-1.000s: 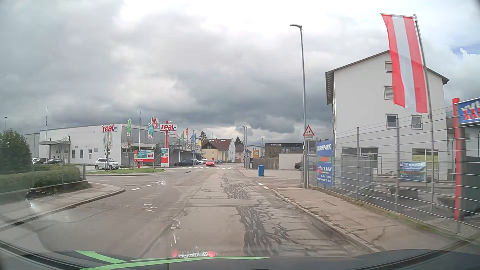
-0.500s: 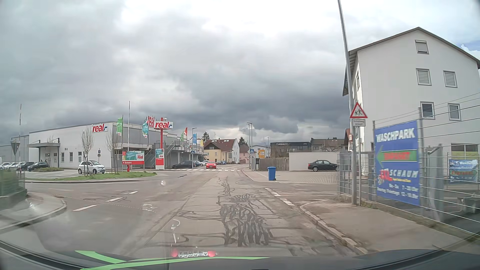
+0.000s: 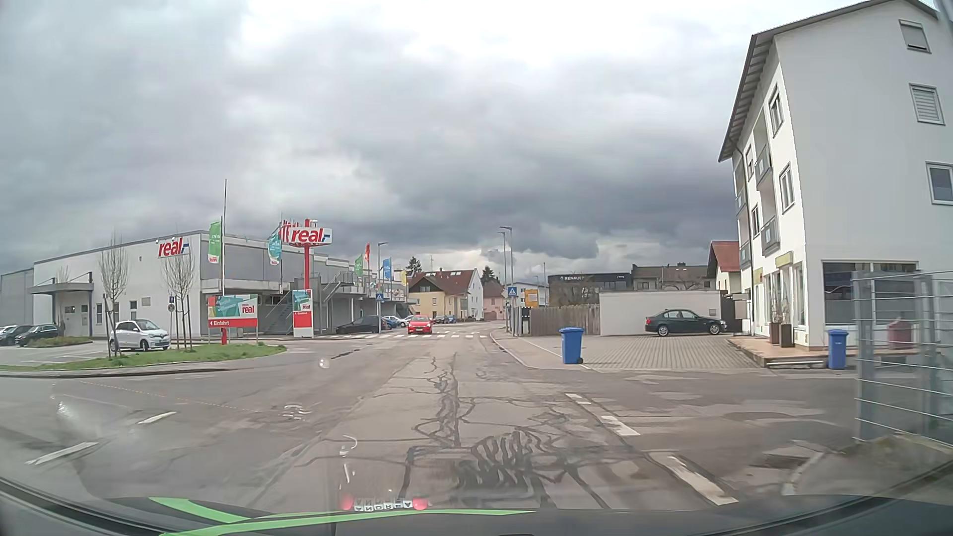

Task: Follow the waypoints while adhering to traffic rules and regulations

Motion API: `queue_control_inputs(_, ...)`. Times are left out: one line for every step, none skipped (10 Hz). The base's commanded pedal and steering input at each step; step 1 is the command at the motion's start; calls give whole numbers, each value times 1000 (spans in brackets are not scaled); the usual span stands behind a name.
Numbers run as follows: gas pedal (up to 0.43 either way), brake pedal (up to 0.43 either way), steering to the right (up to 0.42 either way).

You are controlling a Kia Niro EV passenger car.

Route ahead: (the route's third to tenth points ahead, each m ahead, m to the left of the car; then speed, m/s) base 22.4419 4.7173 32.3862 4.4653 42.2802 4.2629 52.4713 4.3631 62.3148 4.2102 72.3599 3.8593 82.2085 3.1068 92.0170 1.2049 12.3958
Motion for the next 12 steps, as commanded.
queue_control_inputs(67,0,-7)
queue_control_inputs(67,0,-6)
queue_control_inputs(47,0,-6)
queue_control_inputs(8,0,-6)
queue_control_inputs(0,0,-6)
queue_control_inputs(0,0,-5)
queue_control_inputs(0,0,-5)
queue_control_inputs(0,0,-5)
queue_control_inputs(0,0,-7)
queue_control_inputs(0,0,-11)
queue_control_inputs(0,0,-12)
queue_control_inputs(0,0,-12)
